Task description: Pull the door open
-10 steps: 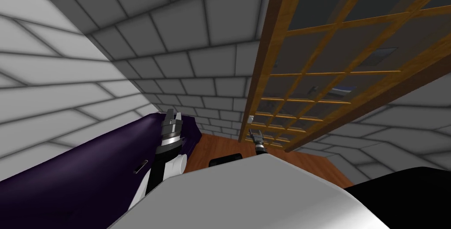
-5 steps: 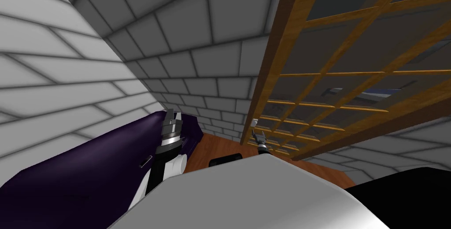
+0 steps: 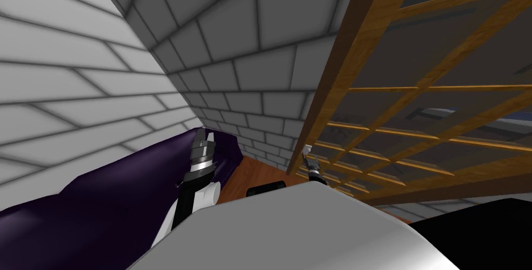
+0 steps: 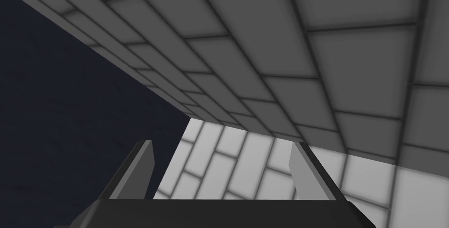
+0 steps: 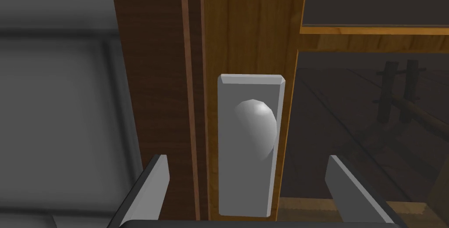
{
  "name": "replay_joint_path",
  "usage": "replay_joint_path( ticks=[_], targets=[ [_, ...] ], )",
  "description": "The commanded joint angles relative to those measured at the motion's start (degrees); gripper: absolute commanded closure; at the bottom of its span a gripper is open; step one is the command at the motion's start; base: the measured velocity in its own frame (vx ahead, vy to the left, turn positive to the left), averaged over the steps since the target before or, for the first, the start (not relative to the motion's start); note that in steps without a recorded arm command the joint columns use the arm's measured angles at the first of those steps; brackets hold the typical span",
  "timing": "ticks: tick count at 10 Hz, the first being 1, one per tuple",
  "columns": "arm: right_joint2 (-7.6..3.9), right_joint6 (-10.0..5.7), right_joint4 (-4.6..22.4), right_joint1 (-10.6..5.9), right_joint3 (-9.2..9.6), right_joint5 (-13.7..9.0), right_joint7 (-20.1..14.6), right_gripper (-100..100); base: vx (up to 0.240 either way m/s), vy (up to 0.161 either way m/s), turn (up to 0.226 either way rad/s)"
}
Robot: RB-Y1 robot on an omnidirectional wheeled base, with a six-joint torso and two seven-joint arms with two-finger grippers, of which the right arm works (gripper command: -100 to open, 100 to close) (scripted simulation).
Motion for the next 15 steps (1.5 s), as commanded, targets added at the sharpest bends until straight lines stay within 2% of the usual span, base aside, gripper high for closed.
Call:
replay_joint_path(
  ticks=[1,5,6,7,12,15],
  targets=[
    [-0.30,0.18,1.78,-0.83,-1.89,-0.07,-1.26,-100,0.067,-0.030,0.195],
    [-0.85,0.26,5.48,-2.14,-5.56,-0.08,-3.71,-100,0.044,-0.026,0.160],
    [-0.24,0.06,5.58,-1.75,-4.51,0.11,-3.31,-100,-0.001,0.003,0.024],
    [-0.24,0.06,5.58,-1.75,-4.51,0.11,-3.31,100,-0.011,0.007,-0.024],
    [-0.24,0.06,5.58,-1.75,-4.51,0.11,-3.31,100,-0.001,-0.002,-0.007],
    [-1.15,-0.09,4.58,-1.15,-2.90,0.96,-4.40,100,-0.157,0.020,0.043]
  ],
)
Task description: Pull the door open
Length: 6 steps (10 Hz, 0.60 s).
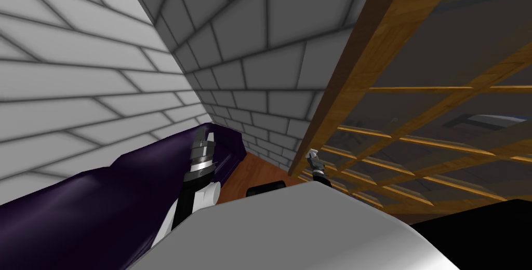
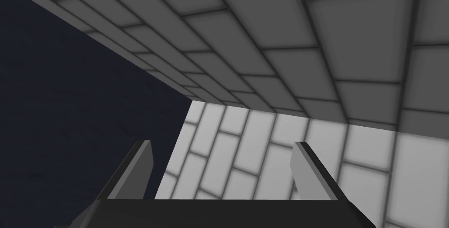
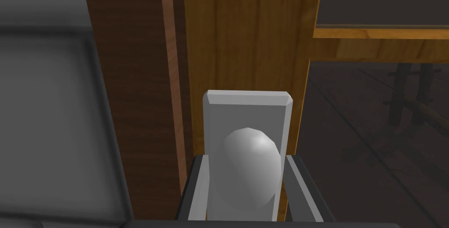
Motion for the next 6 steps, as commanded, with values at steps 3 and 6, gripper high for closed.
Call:
replay_joint_path(
  ticks=[3,6],
  targets=[
    [-1.34,0.19,-1.75,1.06,3.25,1.62,-2.01,100,-0.249,0.022,0.071],
    [-2.02,0.54,-2.87,1.51,4.33,2.15,-2.47,100,-0.209,0.007,0.052]
  ],
)
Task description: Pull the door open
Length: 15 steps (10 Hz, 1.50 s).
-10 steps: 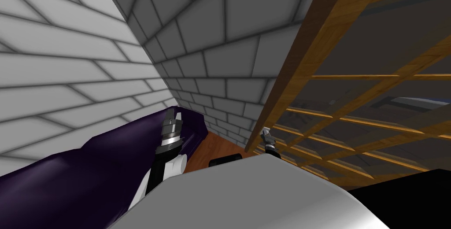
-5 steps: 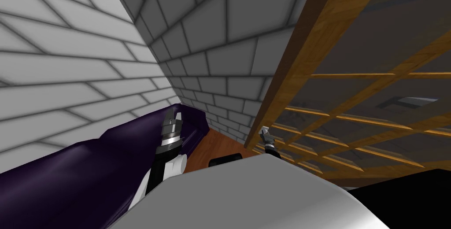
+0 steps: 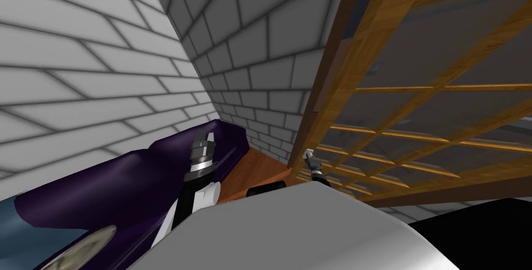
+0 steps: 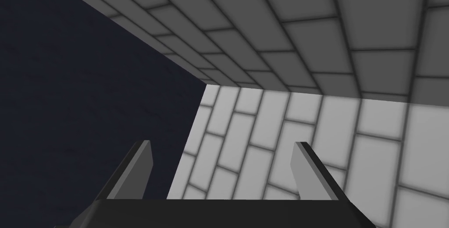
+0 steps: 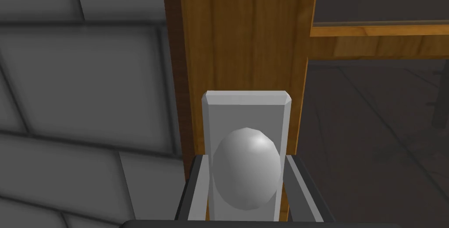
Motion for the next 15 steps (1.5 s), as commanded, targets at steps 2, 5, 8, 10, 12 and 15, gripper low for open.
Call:
replay_joint_path(
  ticks=[2,5,8,10,12,15],
  targets=[
    [-0.83,-0.70,-0.83,0.69,1.89,1.07,-0.99,100,-0.200,-0.025,0.074],
    [-1.96,-1.66,-1.96,1.62,4.47,2.51,-2.33,100,-0.238,-0.009,0.057],
    [-2.42,-1.73,-2.63,2.04,5.39,3.03,-2.64,100,-0.176,0.000,0.038],
    [-3.46,-3.05,-2.75,2.93,7.35,4.17,-4.15,100,-0.211,-0.022,0.111],
    [-4.75,-4.61,-2.96,3.81,9.28,5.35,-5.76,100,-0.310,-0.024,0.111],
    [-5.31,-5.09,-3.14,4.19,10.29,5.97,-6.27,100,-0.219,-0.021,0.072]
  ],
)
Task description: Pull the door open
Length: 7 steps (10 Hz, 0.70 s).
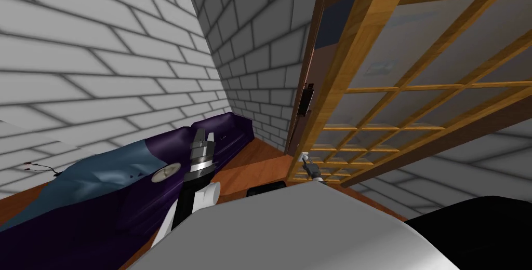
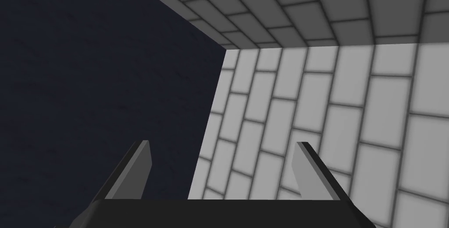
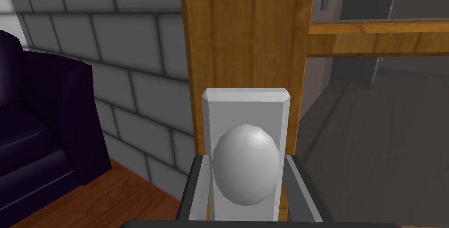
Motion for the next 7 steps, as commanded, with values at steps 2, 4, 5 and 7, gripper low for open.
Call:
replay_joint_path(
  ticks=[2,4,5,7],
  targets=[
    [-1.01,-1.53,0.63,0.28,1.19,0.61,-1.39,100,-0.201,-0.019,0.156],
    [-2.02,-3.06,1.27,0.57,2.38,1.22,-2.78,100,-0.244,-0.044,0.140],
    [-2.42,-3.66,1.52,0.68,2.85,1.46,-3.33,100,-0.242,-0.033,0.140],
    [-3.22,-4.88,2.03,0.91,3.80,1.94,-4.44,100,-0.250,-0.034,0.117]
  ],
)
